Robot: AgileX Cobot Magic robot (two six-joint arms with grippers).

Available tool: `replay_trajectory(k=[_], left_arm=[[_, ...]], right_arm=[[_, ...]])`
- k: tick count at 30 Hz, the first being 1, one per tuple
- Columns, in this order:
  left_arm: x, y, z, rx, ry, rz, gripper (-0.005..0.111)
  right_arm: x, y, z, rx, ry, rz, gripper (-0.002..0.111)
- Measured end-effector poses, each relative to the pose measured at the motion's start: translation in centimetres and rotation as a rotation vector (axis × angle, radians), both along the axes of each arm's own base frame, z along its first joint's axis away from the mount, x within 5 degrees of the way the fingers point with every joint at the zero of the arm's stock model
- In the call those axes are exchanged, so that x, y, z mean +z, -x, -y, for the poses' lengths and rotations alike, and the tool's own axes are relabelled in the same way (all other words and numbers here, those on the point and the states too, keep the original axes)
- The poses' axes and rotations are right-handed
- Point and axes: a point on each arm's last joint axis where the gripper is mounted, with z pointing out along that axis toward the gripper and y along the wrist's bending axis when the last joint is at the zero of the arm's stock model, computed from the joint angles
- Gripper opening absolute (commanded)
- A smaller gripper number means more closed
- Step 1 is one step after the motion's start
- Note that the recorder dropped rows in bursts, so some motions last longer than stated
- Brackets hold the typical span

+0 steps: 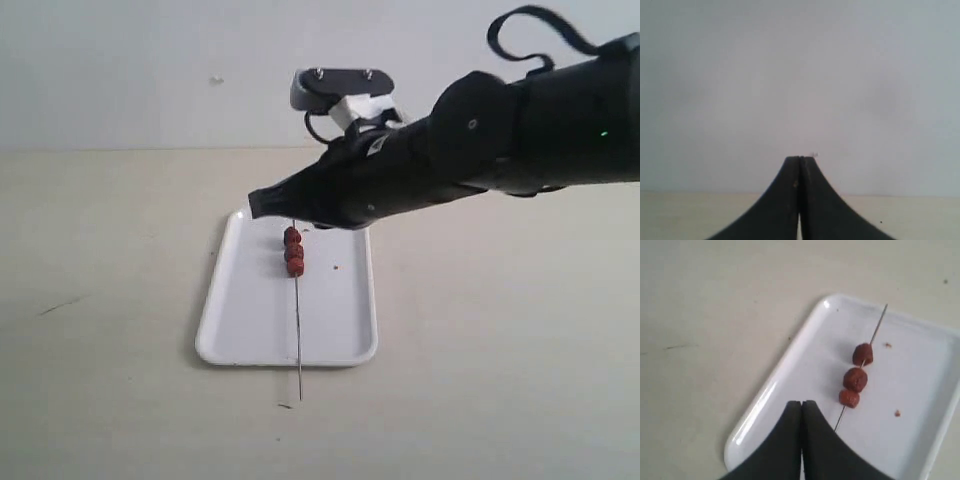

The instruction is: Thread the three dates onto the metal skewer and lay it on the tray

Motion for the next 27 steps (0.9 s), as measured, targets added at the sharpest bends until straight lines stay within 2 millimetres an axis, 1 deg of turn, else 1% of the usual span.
replay_trajectory(k=[5,8,11,14,16,17,19,22,27], left_arm=[[0.6,2.0,-0.5,0.056,-0.006,0.094,0.000],[-0.2,2.8,-0.8,0.098,0.001,0.111,0.000],[-1.8,3.1,-1.0,0.112,0.004,0.094,0.000],[-4.4,2.8,-1.0,0.113,0.006,0.030,0.000],[-6.3,2.5,-1.0,0.111,0.029,-0.026,0.000],[-7.2,2.4,-1.0,0.107,0.049,-0.051,0.000],[-8.5,2.2,-0.9,0.099,0.087,-0.093,0.000],[-10.0,2.2,-0.9,0.097,0.125,-0.140,0.000],[-11.0,2.1,-0.9,0.099,0.136,-0.172,0.000]], right_arm=[[2.9,2.0,1.3,0.009,-0.005,0.101,0.000],[4.3,4.0,2.7,-0.011,-0.022,0.179,0.000],[6.0,6.5,4.5,-0.042,-0.053,0.282,0.000],[7.3,9.6,6.6,-0.058,-0.066,0.398,0.000],[7.4,11.7,7.9,-0.057,-0.058,0.459,0.000],[7.1,12.5,8.4,-0.052,-0.050,0.472,0.000],[7.2,14.4,9.4,-0.048,-0.056,0.509,0.000],[7.8,16.4,10.5,-0.046,-0.083,0.557,0.000],[9.8,18.6,11.7,-0.057,-0.143,0.666,0.000]])
